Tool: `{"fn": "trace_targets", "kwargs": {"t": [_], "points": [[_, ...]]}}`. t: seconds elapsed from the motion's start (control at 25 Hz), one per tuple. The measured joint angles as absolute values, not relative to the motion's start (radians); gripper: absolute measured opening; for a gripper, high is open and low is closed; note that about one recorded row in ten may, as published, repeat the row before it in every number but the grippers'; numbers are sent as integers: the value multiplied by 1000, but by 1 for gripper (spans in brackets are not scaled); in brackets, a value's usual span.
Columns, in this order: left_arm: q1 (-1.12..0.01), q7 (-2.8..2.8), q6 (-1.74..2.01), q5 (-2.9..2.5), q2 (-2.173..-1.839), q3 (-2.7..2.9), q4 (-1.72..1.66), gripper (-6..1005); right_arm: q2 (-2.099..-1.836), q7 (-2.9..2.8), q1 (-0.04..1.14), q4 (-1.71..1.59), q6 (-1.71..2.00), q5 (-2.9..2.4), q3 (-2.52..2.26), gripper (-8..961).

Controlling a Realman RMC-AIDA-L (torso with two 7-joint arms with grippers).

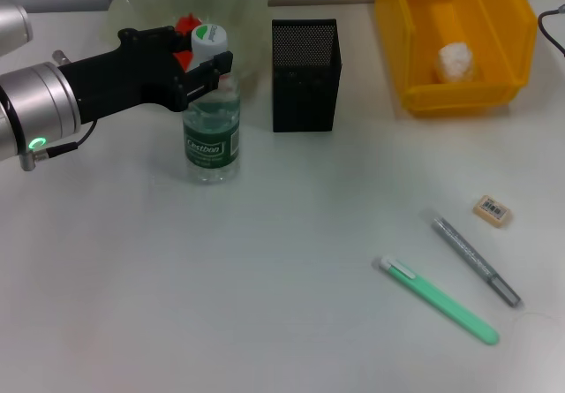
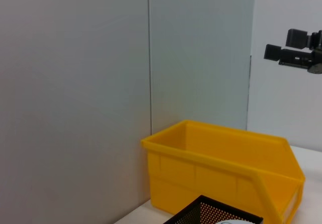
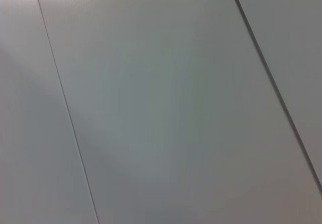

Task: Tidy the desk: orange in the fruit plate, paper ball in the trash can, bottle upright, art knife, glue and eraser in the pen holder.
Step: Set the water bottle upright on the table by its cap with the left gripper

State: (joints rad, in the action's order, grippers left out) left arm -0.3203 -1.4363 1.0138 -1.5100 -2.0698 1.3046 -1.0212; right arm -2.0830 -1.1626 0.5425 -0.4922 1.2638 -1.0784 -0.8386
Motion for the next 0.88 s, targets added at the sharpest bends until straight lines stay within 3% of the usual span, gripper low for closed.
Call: {"fn": "trace_targets", "kwargs": {"t": [0.88], "points": [[-313, -1386, 1012, -1499, -2070, 1298, -984, 458, -2081, -1172, 533, -498, 1277, -1085, -842, 822]]}}
